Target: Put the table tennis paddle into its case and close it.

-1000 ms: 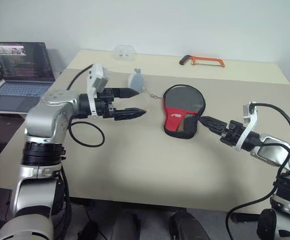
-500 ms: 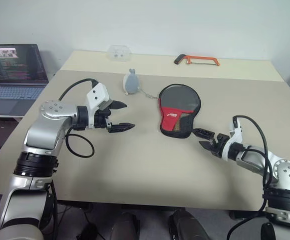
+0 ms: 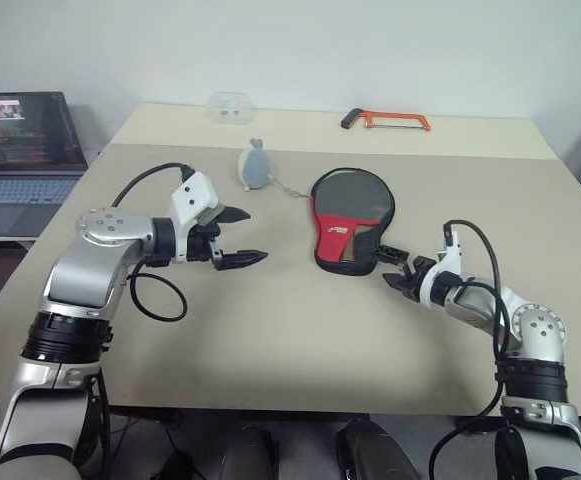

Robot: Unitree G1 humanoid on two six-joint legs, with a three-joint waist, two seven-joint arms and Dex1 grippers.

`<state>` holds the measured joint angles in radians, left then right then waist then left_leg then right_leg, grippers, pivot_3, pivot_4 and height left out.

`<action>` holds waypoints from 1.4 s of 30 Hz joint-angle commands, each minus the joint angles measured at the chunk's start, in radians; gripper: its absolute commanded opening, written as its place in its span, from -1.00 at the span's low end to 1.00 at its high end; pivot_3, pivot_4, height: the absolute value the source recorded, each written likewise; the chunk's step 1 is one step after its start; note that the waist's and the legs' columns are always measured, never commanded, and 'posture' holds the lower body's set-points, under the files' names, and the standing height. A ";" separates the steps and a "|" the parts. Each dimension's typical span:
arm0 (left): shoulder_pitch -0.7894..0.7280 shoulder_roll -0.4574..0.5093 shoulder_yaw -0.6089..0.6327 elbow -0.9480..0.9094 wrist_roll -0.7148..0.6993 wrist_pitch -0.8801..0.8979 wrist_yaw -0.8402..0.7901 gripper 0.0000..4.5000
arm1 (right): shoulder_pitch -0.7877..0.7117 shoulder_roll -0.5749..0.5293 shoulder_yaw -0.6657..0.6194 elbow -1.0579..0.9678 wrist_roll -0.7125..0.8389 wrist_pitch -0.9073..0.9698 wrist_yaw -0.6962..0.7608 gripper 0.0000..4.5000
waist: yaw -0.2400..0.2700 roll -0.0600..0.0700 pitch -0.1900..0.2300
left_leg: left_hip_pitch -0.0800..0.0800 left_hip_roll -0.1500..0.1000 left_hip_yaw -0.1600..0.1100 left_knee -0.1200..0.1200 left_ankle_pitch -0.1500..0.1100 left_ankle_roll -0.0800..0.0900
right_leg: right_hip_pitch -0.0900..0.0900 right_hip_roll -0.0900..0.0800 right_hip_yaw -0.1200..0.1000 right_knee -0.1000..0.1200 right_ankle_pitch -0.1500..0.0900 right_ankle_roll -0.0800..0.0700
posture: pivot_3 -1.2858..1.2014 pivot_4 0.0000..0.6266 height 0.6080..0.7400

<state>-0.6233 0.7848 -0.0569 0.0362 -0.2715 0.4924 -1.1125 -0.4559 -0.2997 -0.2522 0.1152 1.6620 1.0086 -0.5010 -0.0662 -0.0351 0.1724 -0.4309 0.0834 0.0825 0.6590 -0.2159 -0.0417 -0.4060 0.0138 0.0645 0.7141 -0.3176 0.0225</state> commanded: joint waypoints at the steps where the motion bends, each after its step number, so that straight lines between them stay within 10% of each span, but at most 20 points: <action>1: 0.006 0.022 0.030 -0.055 -0.009 -0.008 0.006 0.98 | -0.016 0.025 0.000 0.030 -0.028 -0.015 -0.012 1.00 | 0.000 0.000 0.000 | 0.000 0.000 0.000 0.000 0.000 0.000 | 0.000 0.000 0.000 0.000 0.000 0.000 | 0.03 -0.52 1.00; 42: 0.047 -0.018 0.024 -0.080 -0.014 -0.006 0.061 0.98 | -0.133 0.213 -0.005 0.114 -0.362 0.022 0.097 1.00 | -0.028 -0.007 -0.004 | 0.013 0.001 0.006 -0.013 0.000 0.000 | 0.002 0.000 0.008 0.000 0.001 0.000 | 0.03 -0.52 1.00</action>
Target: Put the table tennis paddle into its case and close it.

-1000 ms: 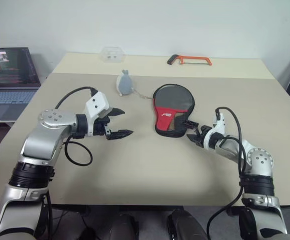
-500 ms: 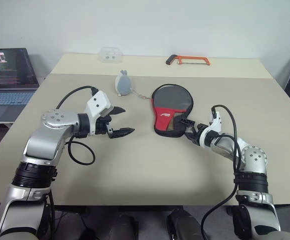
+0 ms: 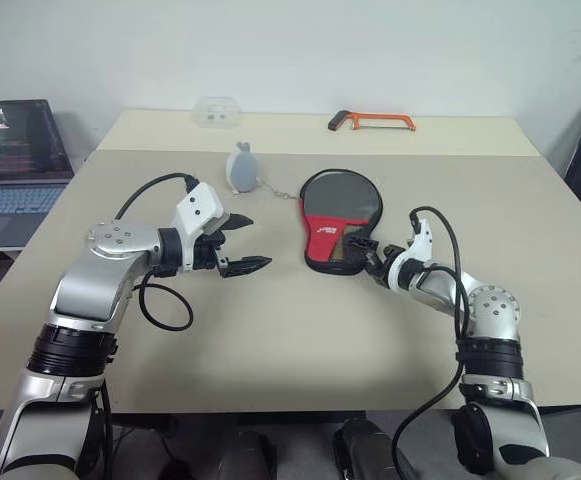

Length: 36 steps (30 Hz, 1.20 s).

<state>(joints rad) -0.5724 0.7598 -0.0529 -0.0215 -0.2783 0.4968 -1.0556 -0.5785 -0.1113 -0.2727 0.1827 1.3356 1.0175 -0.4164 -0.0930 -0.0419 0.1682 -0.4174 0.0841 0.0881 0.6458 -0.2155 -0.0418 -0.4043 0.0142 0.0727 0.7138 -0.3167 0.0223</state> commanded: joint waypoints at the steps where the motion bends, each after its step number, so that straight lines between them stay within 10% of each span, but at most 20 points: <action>1: -0.005 0.008 0.020 -0.020 -0.007 -0.011 0.004 0.98 | -0.016 0.029 0.012 0.052 -0.045 0.014 0.018 1.00 | -0.003 0.000 0.000 | 0.000 0.001 0.000 0.000 0.000 0.000 | 0.000 0.000 0.000 0.000 0.000 0.000 | 0.03 -0.52 1.00; 14: -0.004 0.014 0.021 -0.015 0.001 -0.014 0.007 0.98 | -0.079 0.103 -0.086 0.111 -0.070 0.000 0.054 1.00 | -0.020 0.000 0.000 | 0.000 0.001 0.000 -0.002 0.000 0.000 | 0.000 0.000 0.000 -0.001 0.000 0.000 | 0.03 -0.52 1.00; 27: -0.004 0.008 0.016 -0.016 0.004 -0.016 0.010 1.00 | -0.058 0.118 -0.134 0.109 -0.086 0.002 0.033 -0.91 | -0.016 0.000 0.001 | -0.005 0.001 0.000 -0.005 0.000 -0.001 | -0.003 0.000 -0.002 -0.007 0.000 0.000 | 0.03 -0.52 1.00; 36: -0.015 0.010 0.011 -0.001 0.002 -0.014 -0.006 1.00 | 0.061 0.047 -0.147 -0.011 0.084 0.208 -0.033 -0.99 | 0.005 0.001 0.001 | -0.008 0.002 0.000 -0.007 0.000 -0.001 | -0.003 0.000 -0.004 -0.011 0.000 0.000 | 0.03 -0.52 1.00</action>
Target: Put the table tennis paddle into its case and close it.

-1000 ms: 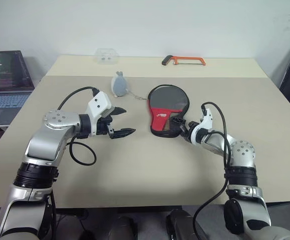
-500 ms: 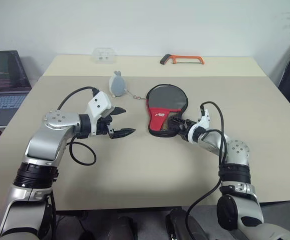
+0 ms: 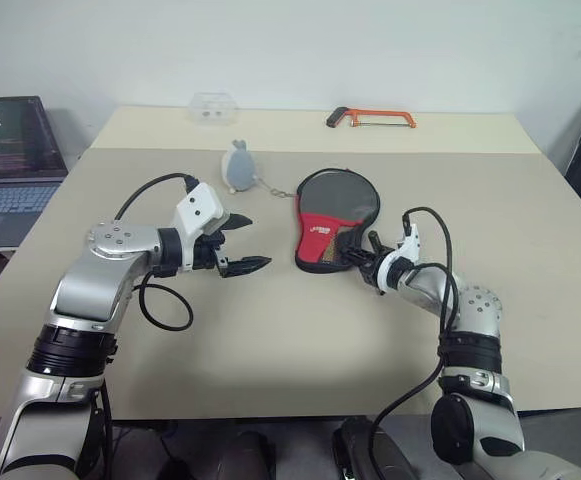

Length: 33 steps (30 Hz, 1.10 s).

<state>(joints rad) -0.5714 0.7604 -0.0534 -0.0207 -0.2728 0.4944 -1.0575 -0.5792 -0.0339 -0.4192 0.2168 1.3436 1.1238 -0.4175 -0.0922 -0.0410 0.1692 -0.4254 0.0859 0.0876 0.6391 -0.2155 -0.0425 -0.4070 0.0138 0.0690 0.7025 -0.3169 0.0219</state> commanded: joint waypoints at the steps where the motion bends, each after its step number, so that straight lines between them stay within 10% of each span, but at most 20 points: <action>1: -0.020 0.007 0.009 0.002 -0.003 -0.012 -0.007 1.00 | 0.090 -0.049 0.007 -0.061 0.101 0.134 -0.039 -0.99 | 0.008 0.000 0.000 | 0.000 0.000 0.000 0.000 0.000 0.000 | 0.000 0.000 0.000 -0.002 0.000 0.000 | 0.03 -0.52 1.00; 33: -0.066 -0.024 -0.039 0.043 0.008 -0.028 -0.038 1.00 | 0.565 -0.619 0.342 -0.488 0.262 0.292 0.448 -0.99 | 0.065 -0.003 -0.002 | -0.009 -0.003 -0.005 0.001 -0.002 0.000 | 0.002 -0.001 -0.007 -0.015 0.000 0.000 | 0.03 -0.52 1.00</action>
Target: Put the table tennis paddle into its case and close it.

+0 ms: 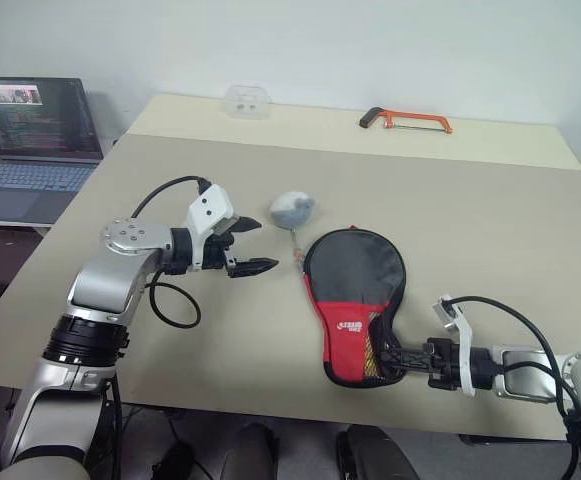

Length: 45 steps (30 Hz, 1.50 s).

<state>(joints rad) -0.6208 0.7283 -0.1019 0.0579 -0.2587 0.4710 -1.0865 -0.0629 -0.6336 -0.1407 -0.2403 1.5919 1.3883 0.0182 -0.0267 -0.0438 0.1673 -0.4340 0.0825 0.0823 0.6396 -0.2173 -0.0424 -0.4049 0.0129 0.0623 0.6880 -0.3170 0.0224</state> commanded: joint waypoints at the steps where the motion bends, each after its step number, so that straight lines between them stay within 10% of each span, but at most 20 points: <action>1: -0.019 0.009 0.007 -0.035 -0.003 -0.002 -0.009 1.00 | 0.055 -0.026 0.070 -0.041 0.013 0.026 0.020 -0.99 | 0.000 0.000 0.000 | 0.000 0.000 0.000 0.000 0.000 0.000 | 0.000 0.000 0.000 0.000 0.000 0.000 | 0.03 -0.52 1.00; 28: -0.040 0.009 -0.009 -0.026 0.024 -0.001 -0.013 1.00 | 0.081 -0.120 0.173 -0.163 -0.042 -0.119 0.083 -0.99 | -0.006 0.000 0.000 | 0.002 0.000 -0.002 0.006 0.000 0.000 | 0.000 0.001 0.000 0.010 0.000 0.000 | 0.03 -0.52 1.00; 42: -0.043 0.019 0.006 -0.002 0.036 -0.021 -0.011 1.00 | 0.038 -0.306 0.146 -0.245 -0.304 -0.153 0.332 0.96 | -0.003 0.000 -0.001 | 0.003 -0.001 -0.001 0.009 0.000 0.000 | 0.001 0.001 0.002 0.012 0.002 0.002 | 0.03 -0.52 1.00; 45: -0.040 0.021 0.008 -0.002 0.037 -0.022 -0.009 1.00 | 0.053 -0.475 0.143 -0.260 -0.477 -0.245 0.485 0.98 | 0.005 -0.001 -0.001 | 0.002 -0.002 0.000 0.010 0.000 0.001 | 0.002 -0.001 0.002 0.010 0.003 0.004 | 0.03 -0.52 1.00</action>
<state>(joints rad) -0.6513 0.7363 -0.1192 0.0704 -0.2235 0.4673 -1.1009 -0.0182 -1.0447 0.0323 -0.5287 1.2575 1.1809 0.4574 -0.0220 -0.0445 0.1663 -0.4318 0.0803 0.0816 0.6505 -0.2173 -0.0406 -0.4027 0.0106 0.0637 0.6977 -0.3143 0.0269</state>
